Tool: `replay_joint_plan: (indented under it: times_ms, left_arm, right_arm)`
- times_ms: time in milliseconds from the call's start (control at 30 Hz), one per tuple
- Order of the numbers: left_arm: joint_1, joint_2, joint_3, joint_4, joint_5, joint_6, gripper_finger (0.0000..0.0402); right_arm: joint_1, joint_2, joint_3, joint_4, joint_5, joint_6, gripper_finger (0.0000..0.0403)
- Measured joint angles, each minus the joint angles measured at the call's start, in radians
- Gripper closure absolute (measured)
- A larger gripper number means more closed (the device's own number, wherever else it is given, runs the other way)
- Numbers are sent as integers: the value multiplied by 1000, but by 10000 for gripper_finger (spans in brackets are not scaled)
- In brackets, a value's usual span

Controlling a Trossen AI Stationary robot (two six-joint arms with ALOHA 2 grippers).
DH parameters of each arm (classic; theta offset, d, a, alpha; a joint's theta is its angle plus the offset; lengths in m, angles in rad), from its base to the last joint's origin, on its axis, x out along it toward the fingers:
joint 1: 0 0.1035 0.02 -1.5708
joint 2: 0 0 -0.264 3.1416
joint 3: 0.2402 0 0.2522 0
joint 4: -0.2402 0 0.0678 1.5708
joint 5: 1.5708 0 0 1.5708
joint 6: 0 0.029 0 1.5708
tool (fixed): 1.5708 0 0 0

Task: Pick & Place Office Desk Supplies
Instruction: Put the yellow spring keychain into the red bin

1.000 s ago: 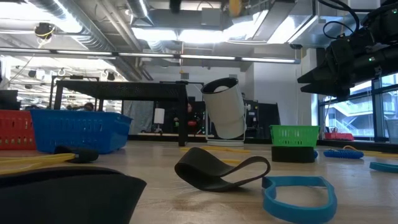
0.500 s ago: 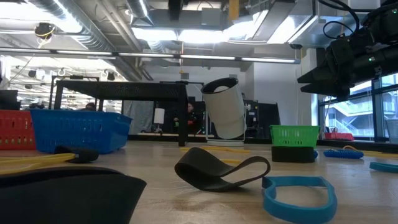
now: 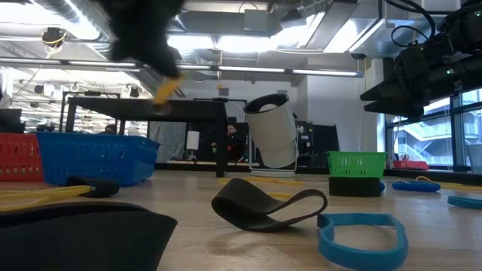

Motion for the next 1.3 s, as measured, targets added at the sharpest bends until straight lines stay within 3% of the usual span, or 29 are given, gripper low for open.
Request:
replay_joint_plan:
  times_ms: [233,367,533,767,1000,1300]
  left_arm:
    - [-26,-63,-1,-539,13,-416,389]
    - [-27,-63,-33,-682,71,-566,389]
    - [-25,-63,-151,-653,153,-688,389]
    - [-24,-63,-275,-547,223,-739,389]
    - [-24,-63,-284,-517,236,-744,373]
    - [-24,-64,-266,-529,239,-708,302]
  right_arm:
    - [0,0,0,0,0,0,165]
    - [0,0,0,0,0,0,165]
    - [0,0,0,0,0,0,166]
    - [0,0,0,0,0,0,166]
    - [0,0,0,0,0,0,166]
    - [0,0,0,0,0,0,166]
